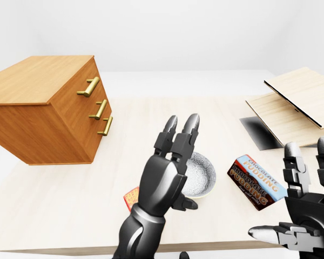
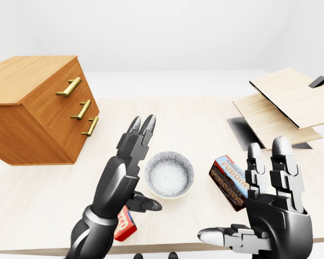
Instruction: Close the top drawer of the cabinet and put the bowl on top of it.
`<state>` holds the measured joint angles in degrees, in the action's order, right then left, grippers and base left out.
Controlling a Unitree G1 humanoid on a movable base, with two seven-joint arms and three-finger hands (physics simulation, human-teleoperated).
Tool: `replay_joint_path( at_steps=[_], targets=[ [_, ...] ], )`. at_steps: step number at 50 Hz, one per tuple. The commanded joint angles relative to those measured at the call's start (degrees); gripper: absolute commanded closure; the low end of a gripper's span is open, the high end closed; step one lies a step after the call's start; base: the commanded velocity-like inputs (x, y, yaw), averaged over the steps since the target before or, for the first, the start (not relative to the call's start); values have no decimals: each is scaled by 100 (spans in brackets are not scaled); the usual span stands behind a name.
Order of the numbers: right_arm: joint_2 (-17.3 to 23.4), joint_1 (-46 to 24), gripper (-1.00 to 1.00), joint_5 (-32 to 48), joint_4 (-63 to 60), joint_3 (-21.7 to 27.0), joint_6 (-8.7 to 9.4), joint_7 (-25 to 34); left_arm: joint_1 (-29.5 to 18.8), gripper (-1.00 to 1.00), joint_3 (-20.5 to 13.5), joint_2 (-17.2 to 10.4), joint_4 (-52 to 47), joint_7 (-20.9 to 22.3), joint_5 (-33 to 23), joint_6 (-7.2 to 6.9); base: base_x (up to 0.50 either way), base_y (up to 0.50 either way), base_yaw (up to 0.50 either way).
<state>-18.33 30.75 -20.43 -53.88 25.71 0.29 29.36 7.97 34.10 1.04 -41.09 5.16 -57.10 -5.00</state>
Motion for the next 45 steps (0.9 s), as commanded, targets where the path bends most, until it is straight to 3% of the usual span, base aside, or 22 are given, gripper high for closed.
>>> replay_joint_path(
  at_steps=[1, 6, 11, 37, 45],
  targets=[
    [-43, -117, -100, -99, -74, 212, 174, 45, 124, -100, 253, 19, 411, -212, -427, 0, 0, 0, 0],
    [-72, -129, -100, -173, -123, 308, 226, 71, 253, -100, 523, -64, 541, -265, -765, 0, 0, 0, 0],
    [-88, -160, -100, -207, -133, 372, 268, 96, 301, -100, 582, -99, 723, -360, -987, 0, 0, 0, 0],
    [-124, -106, -100, -104, -92, 239, 146, 134, 81, -100, 253, 168, 1397, -943, -1594, 0, 0, 0, 0],
    [-122, -91, -100, -106, -103, 227, 143, 129, 48, -100, 341, 234, 1957, -1109, -1843, 0, 0, 0, 0]
  ],
)
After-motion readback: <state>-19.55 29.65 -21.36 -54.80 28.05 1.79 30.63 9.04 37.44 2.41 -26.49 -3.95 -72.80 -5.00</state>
